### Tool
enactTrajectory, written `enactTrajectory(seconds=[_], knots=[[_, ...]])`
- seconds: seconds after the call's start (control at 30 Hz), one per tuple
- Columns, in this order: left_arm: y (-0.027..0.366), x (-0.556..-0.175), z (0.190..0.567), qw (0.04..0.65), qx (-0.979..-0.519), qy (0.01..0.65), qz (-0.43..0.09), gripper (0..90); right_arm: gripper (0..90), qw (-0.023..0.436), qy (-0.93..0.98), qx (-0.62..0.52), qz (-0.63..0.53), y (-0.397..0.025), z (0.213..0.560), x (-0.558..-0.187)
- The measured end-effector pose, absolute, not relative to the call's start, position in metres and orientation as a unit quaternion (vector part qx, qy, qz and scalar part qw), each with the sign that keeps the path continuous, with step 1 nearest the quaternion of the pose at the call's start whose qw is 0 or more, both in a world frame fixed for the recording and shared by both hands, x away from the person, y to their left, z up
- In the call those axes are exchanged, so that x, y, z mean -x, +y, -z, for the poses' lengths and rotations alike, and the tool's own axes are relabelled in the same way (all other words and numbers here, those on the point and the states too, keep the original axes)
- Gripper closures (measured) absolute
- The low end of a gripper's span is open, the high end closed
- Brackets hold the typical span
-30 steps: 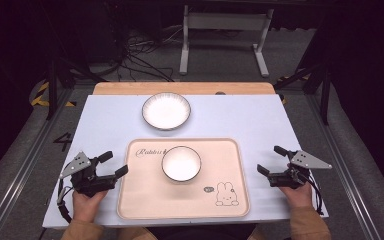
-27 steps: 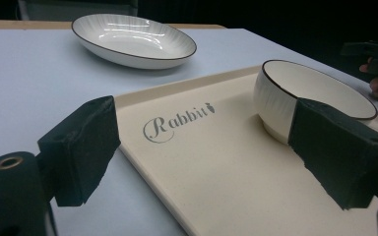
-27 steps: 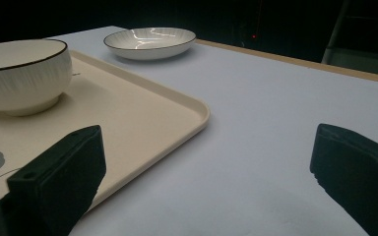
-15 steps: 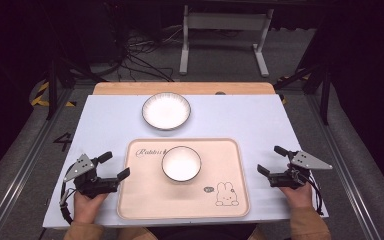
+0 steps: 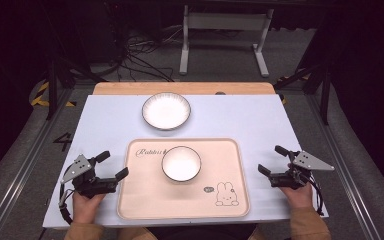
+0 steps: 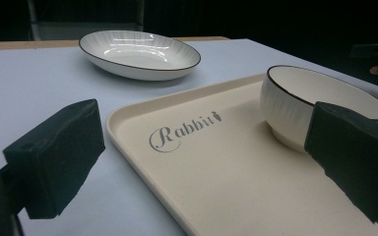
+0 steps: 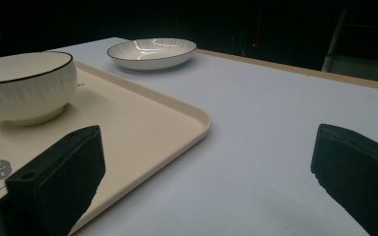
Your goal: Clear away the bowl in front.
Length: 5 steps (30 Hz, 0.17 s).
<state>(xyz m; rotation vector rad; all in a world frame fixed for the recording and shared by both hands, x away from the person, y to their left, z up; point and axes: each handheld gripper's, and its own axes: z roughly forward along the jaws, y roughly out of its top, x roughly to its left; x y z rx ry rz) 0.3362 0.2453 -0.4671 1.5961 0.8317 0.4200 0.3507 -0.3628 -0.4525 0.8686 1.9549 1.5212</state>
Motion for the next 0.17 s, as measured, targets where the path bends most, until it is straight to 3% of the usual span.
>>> enactTrajectory(seconds=[0.17], knots=[[0.2446, -0.3364, 0.4669, 0.599, -0.694, 0.358, -0.180, 2.7, 0.6, 0.256, 0.720, -0.320, -0.561, -0.3628, 0.4526, -0.3506]])
